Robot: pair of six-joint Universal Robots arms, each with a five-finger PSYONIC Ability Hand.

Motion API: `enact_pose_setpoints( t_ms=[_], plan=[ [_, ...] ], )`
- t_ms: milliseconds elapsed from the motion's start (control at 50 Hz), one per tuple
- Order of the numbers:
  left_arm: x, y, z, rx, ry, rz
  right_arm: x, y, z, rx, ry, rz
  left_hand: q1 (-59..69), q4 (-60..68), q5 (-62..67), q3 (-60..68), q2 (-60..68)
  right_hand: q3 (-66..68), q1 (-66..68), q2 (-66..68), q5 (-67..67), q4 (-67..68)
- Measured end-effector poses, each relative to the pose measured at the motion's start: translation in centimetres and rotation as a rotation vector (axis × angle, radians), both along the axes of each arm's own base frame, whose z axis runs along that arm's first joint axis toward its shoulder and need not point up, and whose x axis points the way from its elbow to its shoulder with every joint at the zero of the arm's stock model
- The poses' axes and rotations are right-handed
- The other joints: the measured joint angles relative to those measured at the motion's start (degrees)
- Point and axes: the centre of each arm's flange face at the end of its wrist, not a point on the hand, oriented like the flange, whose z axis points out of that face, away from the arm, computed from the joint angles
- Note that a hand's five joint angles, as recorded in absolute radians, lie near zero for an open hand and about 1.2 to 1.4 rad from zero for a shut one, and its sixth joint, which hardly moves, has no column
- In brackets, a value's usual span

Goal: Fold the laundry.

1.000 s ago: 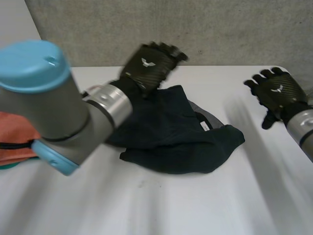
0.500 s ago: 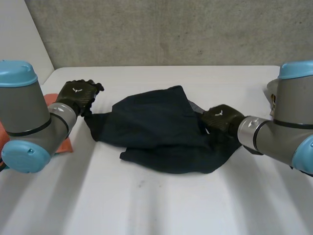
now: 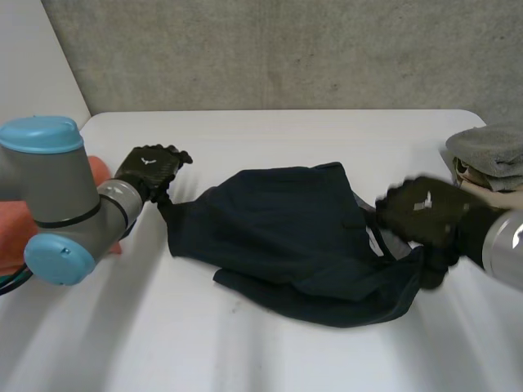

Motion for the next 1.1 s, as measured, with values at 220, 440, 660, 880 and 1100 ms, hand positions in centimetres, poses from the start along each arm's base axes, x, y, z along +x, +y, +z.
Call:
enact_pose_setpoints(
  t_ms=[220, 440, 660, 880, 1100],
  plan=[
    [-0.4, -0.4, -1.5, 0.04, -0.008, -0.008, 5.0, -5.5, 0.6, -0.079, -0.162, -0.004, 0.01, 0.1, 0.04, 0.04, 0.06, 0.0, 0.0, 0.0, -0.25, 0.0],
    [-1.3, -2.3, -3.2, 0.052, -0.01, -0.023, 10.7, -11.3, -5.4, -0.192, -0.173, -0.006, 0.11, 0.18, 0.18, 0.13, 0.11, -0.64, -0.64, -0.54, -1.12, -0.41],
    [-1.7, -2.9, -3.8, 0.068, -0.008, -0.039, 13.2, -15.6, -11.8, -0.27, -0.218, 0.001, 0.15, 0.18, 0.17, 0.13, 0.11, -0.4, -0.27, -0.36, 1.36, 0.35],
    [-1.5, -2.8, -3.6, 0.067, -0.007, -0.035, 13.9, -16.9, -10.8, -0.306, -0.272, -0.005, 0.01, 0.18, 0.17, 0.12, 0.11, 44.41, 40.31, 43.55, 45.63, 46.02],
    [-1.5, -2.9, -3.0, 0.053, 0.001, -0.038, 11.8, -11.7, 2.0, -0.428, -0.397, 0.032, 0.0, 0.03, -0.16, 0.0, 0.0, 44.55, 40.31, 43.8, 45.64, 46.12]
  ],
)
